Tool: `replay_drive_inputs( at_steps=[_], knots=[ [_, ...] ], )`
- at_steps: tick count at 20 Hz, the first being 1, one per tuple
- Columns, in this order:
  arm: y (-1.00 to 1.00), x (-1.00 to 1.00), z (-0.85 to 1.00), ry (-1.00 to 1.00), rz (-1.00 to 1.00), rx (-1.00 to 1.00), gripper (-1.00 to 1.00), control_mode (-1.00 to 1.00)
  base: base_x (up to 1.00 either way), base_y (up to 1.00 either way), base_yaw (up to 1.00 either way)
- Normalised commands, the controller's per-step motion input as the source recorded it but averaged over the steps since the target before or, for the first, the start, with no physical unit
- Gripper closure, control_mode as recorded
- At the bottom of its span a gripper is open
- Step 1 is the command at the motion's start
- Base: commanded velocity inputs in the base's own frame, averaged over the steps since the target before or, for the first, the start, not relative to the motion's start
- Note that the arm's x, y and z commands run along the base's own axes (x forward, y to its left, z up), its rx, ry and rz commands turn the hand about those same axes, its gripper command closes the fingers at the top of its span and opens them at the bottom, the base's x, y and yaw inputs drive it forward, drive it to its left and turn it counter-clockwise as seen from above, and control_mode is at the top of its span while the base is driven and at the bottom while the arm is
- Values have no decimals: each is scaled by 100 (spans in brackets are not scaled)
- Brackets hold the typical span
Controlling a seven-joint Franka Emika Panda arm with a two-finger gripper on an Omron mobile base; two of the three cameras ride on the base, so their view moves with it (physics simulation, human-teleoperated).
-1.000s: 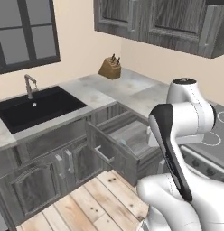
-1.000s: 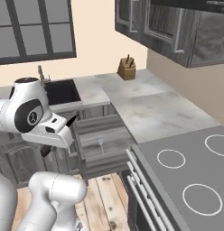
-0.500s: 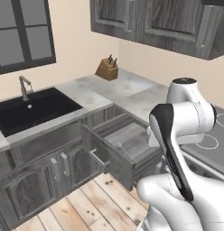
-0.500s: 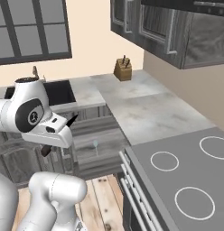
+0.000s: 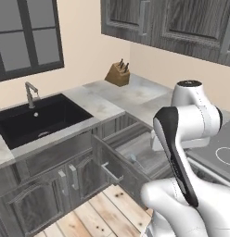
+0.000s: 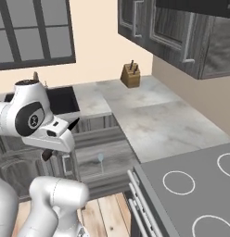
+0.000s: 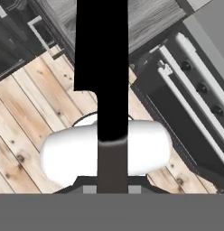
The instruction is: Pick up the metallic utensils from the counter and place them in the open drawer. Make sure not to pick up any wooden utensils.
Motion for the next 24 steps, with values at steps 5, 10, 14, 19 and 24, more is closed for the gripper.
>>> replay_drive_inputs(
  at_steps=[5, 10, 14, 19, 24],
  knots=[
    [0, 0, 0, 0, 0, 0, 100, -100, 28, 0, 2],
    [-3, 20, -8, 0, 0, 0, 100, -100, 0, 0, 0],
    [0, 80, -46, 0, 16, 0, 100, -100, 0, 0, 0],
    [-43, 75, -70, 12, 41, 0, 100, -100, 0, 0, 0],
    [-32, 49, -83, 12, 25, -1, 100, -100, 0, 0, 0]
  ],
)
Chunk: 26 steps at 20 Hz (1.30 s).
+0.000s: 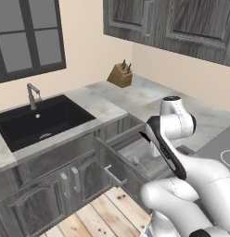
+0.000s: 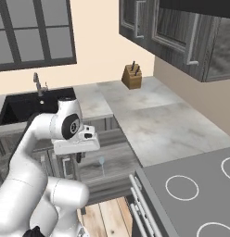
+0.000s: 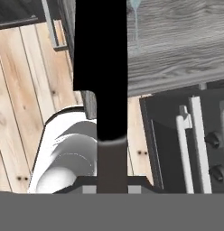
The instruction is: Pick up the metallic utensils from the counter and place them in the open drawer. Make sure not to pick up any wooden utensils.
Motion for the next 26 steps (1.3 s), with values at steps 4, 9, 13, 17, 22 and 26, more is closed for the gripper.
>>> replay_drive_inputs(
  at_steps=[4, 9, 13, 17, 22, 26],
  knots=[
    [0, 29, -65, 0, 5, -1, 100, -100, 0, 0, 0],
    [-1, 23, -58, 8, 2, 0, 100, -100, 0, 0, 0],
    [-1, 35, -49, 11, 0, 0, 100, -100, 0, 0, 0],
    [0, 40, -25, 3, 0, 0, 100, -100, 0, 0, 0],
    [0, 37, 0, 1, 0, 0, 100, -100, 0, 0, 0],
    [-14, 34, -5, 8, 0, 0, 100, -100, 0, 0, 0]
  ],
)
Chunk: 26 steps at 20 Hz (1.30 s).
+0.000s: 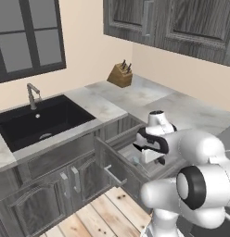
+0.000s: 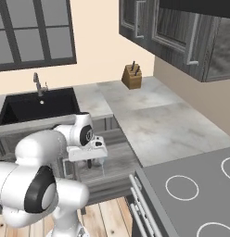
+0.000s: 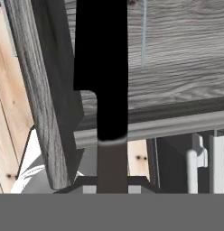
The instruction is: Pick up the metallic utensils from the counter and place them in the open drawer. Make sure not to pick up any wooden utensils.
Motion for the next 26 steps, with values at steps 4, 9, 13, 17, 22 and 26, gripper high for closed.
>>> replay_drive_inputs(
  at_steps=[4, 9, 13, 17, 22, 26],
  knots=[
    [-13, 37, -24, 1, 0, 0, 100, -100, 0, 0, 0],
    [-2, 32, -25, 0, 0, 0, 100, -100, 0, 0, 0],
    [0, 27, -27, -1, 0, 0, 100, -100, 0, 0, 0],
    [-4, 19, -39, -4, 0, 0, 100, -100, 0, 0, 0],
    [-2, 15, -46, 0, 0, 0, 100, -100, 0, 0, 0],
    [-2, 18, -45, 0, 0, 0, 100, -100, 0, 0, 0]
  ],
)
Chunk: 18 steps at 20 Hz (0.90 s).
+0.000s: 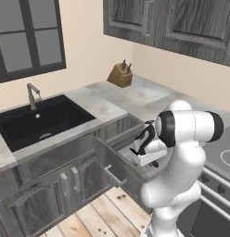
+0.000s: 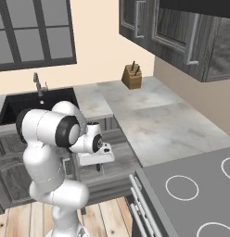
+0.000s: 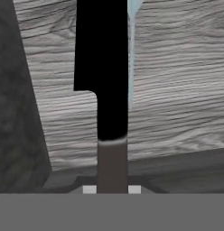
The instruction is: Pick up the metallic utensils from the counter and place them in the open drawer. Make sure not to pick up any wooden utensils.
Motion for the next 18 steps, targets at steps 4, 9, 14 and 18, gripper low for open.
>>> replay_drive_inputs(
  at_steps=[4, 9, 14, 18],
  knots=[
    [-6, 21, -31, 0, 0, 0, 100, -100, 0, 0, 0],
    [-12, 25, -14, -1, 0, 0, 100, -100, 0, 0, 0],
    [-18, 25, -1, -3, 0, 0, 100, -100, 0, 0, 0],
    [-16, 39, -2, 0, 0, 0, 100, -100, 0, 0, 0]
  ],
)
